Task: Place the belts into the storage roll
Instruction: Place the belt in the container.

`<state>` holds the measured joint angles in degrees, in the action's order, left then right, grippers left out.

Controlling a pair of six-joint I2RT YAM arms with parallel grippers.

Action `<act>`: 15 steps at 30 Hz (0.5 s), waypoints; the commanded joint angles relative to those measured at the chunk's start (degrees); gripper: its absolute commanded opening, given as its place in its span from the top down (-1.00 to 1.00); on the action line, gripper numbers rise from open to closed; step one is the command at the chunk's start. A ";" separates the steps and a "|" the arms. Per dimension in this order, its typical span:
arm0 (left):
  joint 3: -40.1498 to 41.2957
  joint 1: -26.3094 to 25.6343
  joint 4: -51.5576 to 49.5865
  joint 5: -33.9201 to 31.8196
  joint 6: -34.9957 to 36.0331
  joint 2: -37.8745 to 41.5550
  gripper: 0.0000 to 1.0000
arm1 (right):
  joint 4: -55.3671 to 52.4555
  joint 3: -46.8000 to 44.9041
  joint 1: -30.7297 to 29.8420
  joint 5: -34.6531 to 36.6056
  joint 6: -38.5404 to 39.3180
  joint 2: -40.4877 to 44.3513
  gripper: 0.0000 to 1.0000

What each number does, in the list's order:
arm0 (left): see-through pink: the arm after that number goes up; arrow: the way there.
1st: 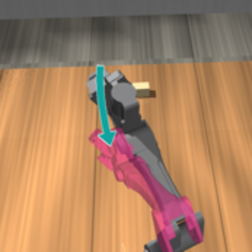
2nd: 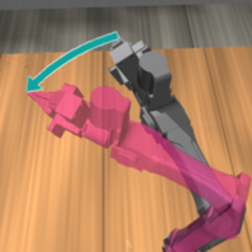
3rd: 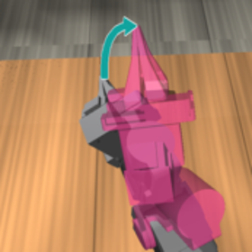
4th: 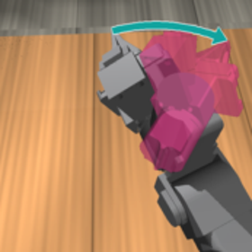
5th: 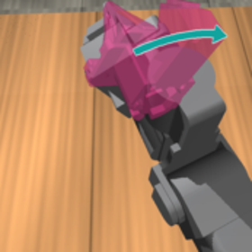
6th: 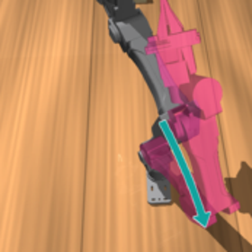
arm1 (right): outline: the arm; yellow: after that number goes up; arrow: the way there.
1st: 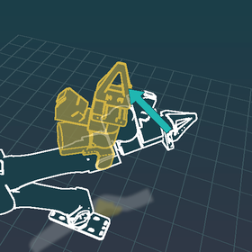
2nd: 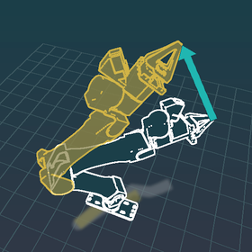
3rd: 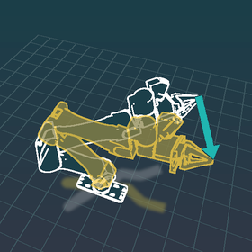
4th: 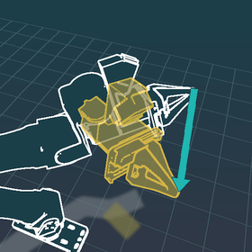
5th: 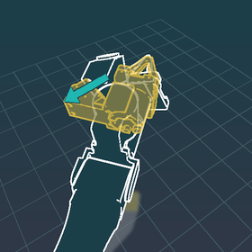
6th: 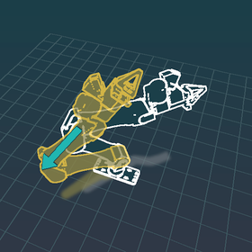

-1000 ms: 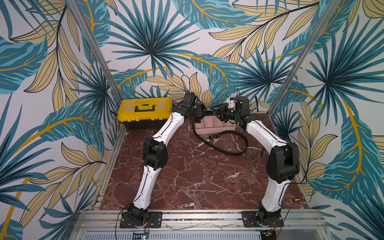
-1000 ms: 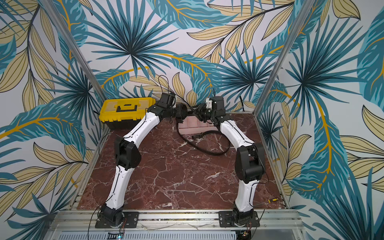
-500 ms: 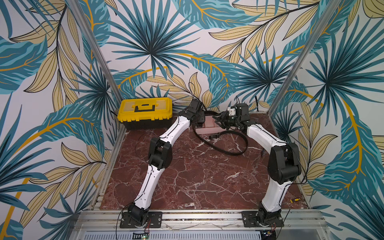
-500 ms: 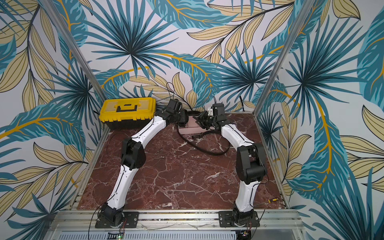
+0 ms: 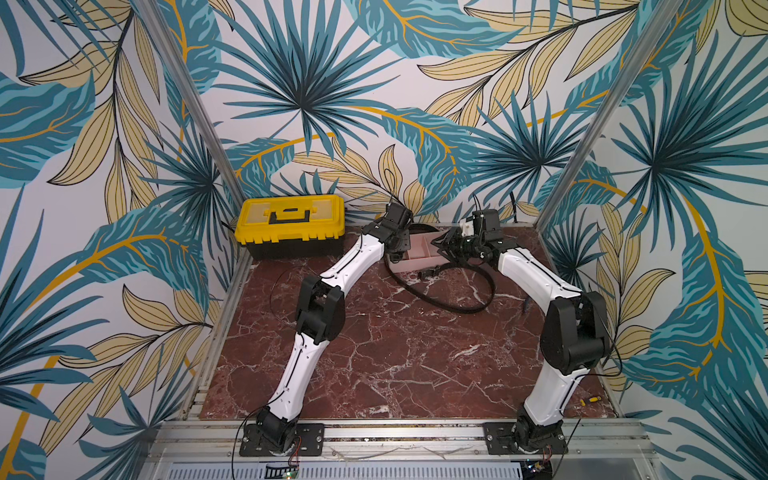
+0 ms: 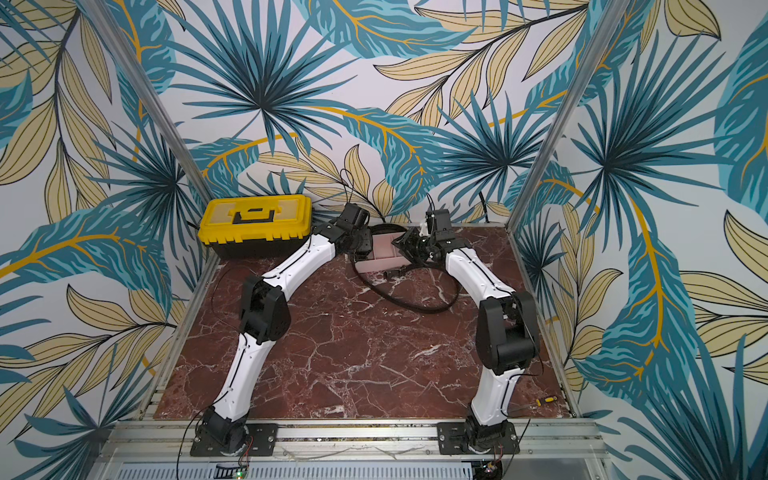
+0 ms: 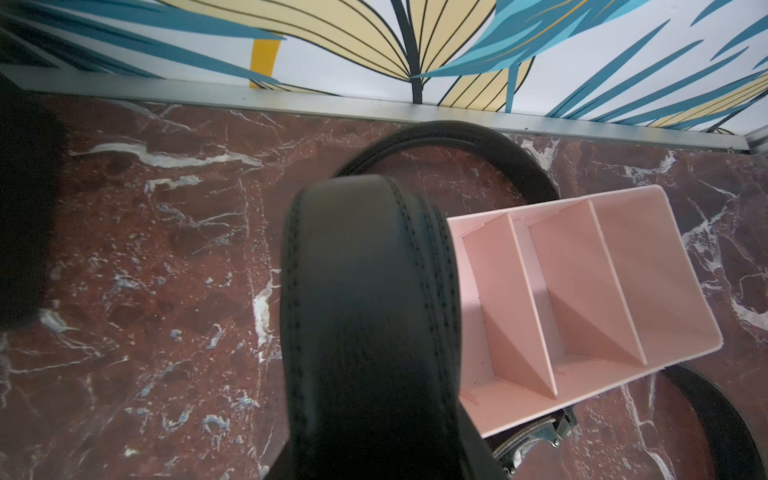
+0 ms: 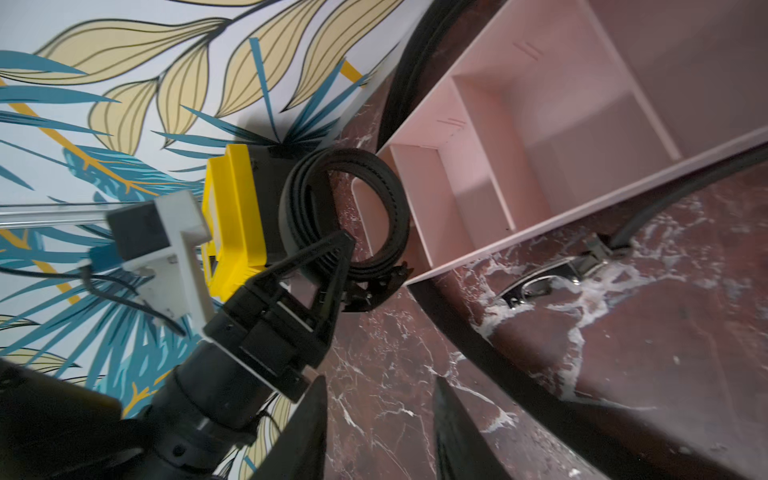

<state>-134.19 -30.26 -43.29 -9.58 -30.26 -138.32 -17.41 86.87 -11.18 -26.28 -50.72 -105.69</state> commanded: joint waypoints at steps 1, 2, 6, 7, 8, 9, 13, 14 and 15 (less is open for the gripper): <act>-3.27 -0.58 -4.03 -3.44 -0.43 -1.98 1.00 | -6.00 2.11 -0.23 3.03 5.38 0.99 0.20; -3.22 -0.61 -4.25 -3.53 -1.26 -2.30 1.00 | -6.21 2.47 -0.37 3.51 6.01 0.54 0.22; -3.27 -0.50 -5.07 -3.14 -5.56 -3.87 1.00 | -5.58 3.37 -1.28 7.17 9.12 -1.80 0.37; -3.27 -0.42 -5.09 -3.01 -6.52 -4.15 1.00 | -5.20 3.77 -1.51 8.74 10.01 -2.40 0.41; -3.59 -0.33 -5.14 -2.90 -7.17 -4.70 1.00 | -4.25 4.19 -1.71 10.23 11.21 -3.18 0.43; -3.92 -0.33 -5.10 -2.81 -7.81 -5.19 1.00 | -4.04 5.12 -1.98 11.73 12.26 -4.03 0.44; -5.78 0.18 -5.13 -1.49 -11.32 -7.14 1.00 | -3.33 7.70 -2.42 15.22 14.29 -6.78 0.45; -6.29 0.29 -5.29 -1.00 -12.13 -7.66 1.00 | -3.16 8.25 -2.44 16.18 14.92 -7.48 0.45; -6.95 0.38 -5.63 -0.96 -12.51 -8.11 1.00 | -3.36 8.80 -2.44 17.00 15.15 -8.05 0.45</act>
<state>-139.83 -30.61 -46.04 -11.55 -39.07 -143.11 -20.88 94.02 -13.41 -14.24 -39.00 -111.87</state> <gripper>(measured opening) 0.371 0.278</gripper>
